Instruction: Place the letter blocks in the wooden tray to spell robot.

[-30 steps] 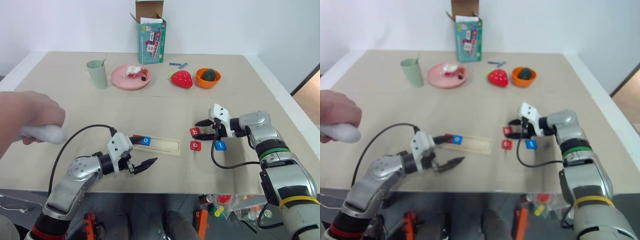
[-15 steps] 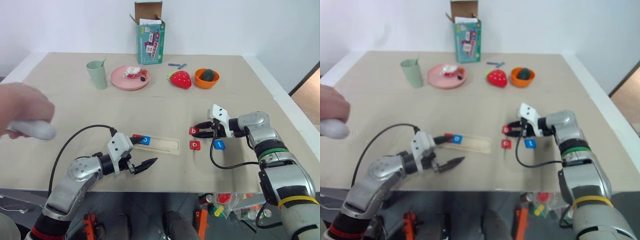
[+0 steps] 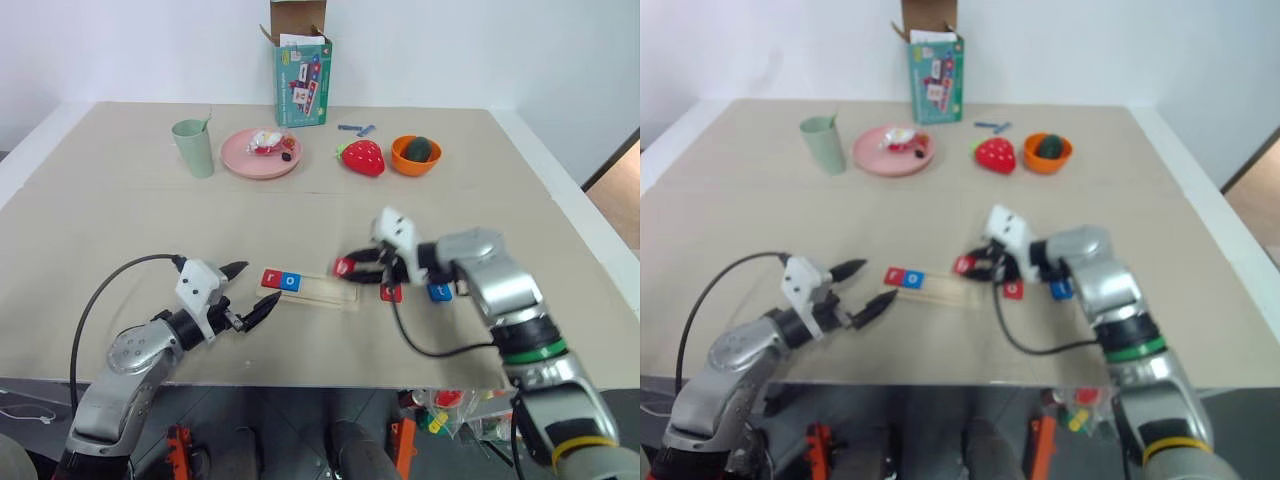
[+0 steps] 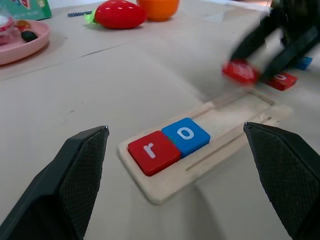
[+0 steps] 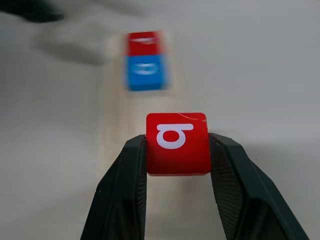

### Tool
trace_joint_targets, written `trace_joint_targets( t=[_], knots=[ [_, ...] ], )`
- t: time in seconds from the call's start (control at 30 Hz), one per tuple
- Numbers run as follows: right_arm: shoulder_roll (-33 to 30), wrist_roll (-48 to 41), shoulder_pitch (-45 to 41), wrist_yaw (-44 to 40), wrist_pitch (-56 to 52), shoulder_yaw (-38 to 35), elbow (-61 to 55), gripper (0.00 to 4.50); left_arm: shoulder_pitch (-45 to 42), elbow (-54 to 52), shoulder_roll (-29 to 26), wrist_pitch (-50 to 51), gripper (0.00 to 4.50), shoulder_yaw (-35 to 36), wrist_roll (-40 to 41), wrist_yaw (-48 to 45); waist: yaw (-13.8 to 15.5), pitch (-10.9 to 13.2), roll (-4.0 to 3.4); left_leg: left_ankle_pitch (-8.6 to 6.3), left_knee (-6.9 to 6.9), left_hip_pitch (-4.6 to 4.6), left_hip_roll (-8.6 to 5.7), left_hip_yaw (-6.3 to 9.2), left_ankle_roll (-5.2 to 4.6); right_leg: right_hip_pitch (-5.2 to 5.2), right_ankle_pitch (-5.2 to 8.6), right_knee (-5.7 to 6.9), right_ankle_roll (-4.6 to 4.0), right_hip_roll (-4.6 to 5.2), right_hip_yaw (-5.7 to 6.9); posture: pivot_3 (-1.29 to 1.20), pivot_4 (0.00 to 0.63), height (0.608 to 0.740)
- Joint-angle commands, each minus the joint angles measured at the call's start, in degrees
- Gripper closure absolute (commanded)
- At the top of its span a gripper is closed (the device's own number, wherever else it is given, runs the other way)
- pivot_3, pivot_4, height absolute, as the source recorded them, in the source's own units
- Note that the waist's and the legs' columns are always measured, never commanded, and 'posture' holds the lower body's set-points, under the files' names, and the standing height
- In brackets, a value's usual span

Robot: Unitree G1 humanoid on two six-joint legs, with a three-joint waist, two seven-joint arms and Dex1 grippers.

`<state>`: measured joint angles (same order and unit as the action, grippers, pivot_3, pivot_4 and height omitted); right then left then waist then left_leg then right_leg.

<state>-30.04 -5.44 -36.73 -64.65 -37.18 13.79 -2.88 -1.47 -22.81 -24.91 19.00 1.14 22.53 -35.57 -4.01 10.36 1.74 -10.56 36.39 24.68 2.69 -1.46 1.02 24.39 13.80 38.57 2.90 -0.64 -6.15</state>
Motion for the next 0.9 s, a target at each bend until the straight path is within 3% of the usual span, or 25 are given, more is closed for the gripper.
trace_joint_targets(
  t=[0.03, 0.23, 0.9],
  knots=[
    [0.69, 0.30, 0.17, 4.49, -2.84, 0.99, -5.25, 3.27, 0.53, -1.00, -0.90, -0.84, 0.00, 1.23, 0.99, -1.28, -0.07, -0.01, 0.02, 0.01, 0.07, -0.01, 0.00, -0.04, 0.01, -0.02, -0.02, -0.01, -0.01, 0.01, -0.02, 0.00, 0.150, 0.740],
    [2.40, -0.36, -0.95, 7.48, -4.54, 2.89, -4.17, 3.27, 0.62, -0.76, -1.30, -1.06, 0.00, 0.84, 0.63, -1.91, -0.20, -0.02, 0.04, 0.15, 0.15, -0.06, 0.02, -0.09, 0.03, -0.06, -0.06, -0.05, -0.38, 0.01, -0.03, 0.00, 0.150, 0.740],
    [6.12, 1.37, -5.78, 8.02, 3.85, 7.98, 6.41, 3.27, 1.22, -2.95, -0.74, 0.82, 0.00, -0.95, 2.14, -1.56, -0.23, -0.02, 0.04, 0.15, 0.06, -0.05, 0.06, -0.07, 0.03, -0.02, -0.13, -0.05, -0.21, -0.05, 0.01, 0.00, 0.150, 0.740]
  ],
)
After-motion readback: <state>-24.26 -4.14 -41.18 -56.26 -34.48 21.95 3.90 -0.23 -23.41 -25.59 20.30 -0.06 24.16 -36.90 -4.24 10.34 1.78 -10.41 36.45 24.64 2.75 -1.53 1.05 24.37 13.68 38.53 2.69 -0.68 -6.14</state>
